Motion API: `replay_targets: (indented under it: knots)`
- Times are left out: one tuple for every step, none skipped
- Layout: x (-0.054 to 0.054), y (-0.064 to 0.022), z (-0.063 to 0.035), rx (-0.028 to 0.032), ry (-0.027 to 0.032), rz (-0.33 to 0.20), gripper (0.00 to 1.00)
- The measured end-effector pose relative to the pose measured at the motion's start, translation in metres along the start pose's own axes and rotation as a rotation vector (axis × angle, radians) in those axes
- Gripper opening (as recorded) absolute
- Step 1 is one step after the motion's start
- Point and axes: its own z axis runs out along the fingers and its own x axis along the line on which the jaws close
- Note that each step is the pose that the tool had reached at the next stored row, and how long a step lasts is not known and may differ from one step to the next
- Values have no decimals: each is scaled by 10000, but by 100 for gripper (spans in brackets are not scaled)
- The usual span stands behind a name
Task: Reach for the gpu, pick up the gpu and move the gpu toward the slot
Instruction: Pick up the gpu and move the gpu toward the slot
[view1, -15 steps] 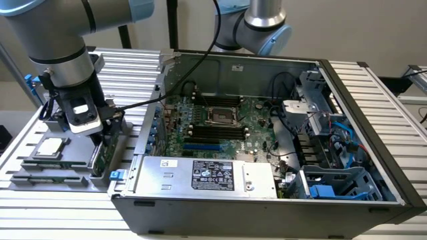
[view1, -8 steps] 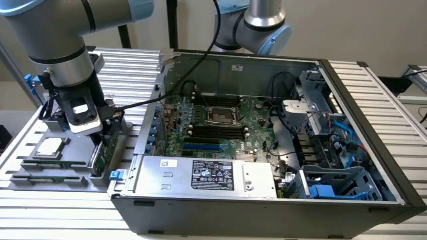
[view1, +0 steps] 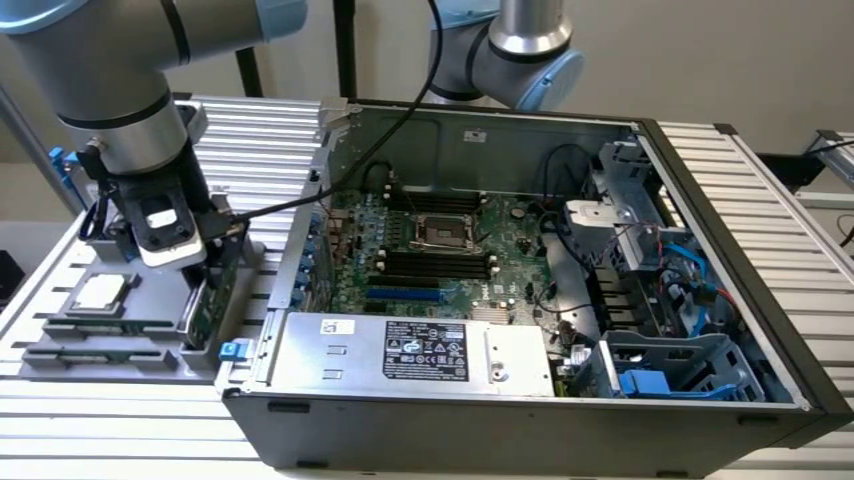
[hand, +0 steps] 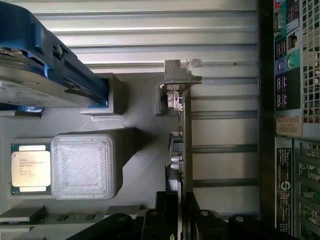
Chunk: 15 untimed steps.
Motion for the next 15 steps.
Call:
replay_targets:
  knots:
    - [0,0,-4,-30,1,0,26]
    - [0,0,-10,-51,3,1,26]
    - [0,0,-15,-65,5,1,26]
    - [0,1,-21,-74,5,2,26]
    - [-1,1,-30,-79,5,1,26]
    - [-1,1,-40,-83,4,1,26]
    - [-1,1,-53,-87,4,1,26]
    - [-1,1,-69,-89,5,1,26]
    - [-1,1,-88,-93,5,1,26]
    - [-1,2,-109,-98,5,1,26]
    - [-2,2,-131,-102,6,1,26]
    - [-2,2,-159,-105,7,2,26]
    - [-2,3,-190,-109,7,2,26]
    - [-3,3,-230,-112,9,1,26]
    - [-4,4,-270,-114,13,2,26]
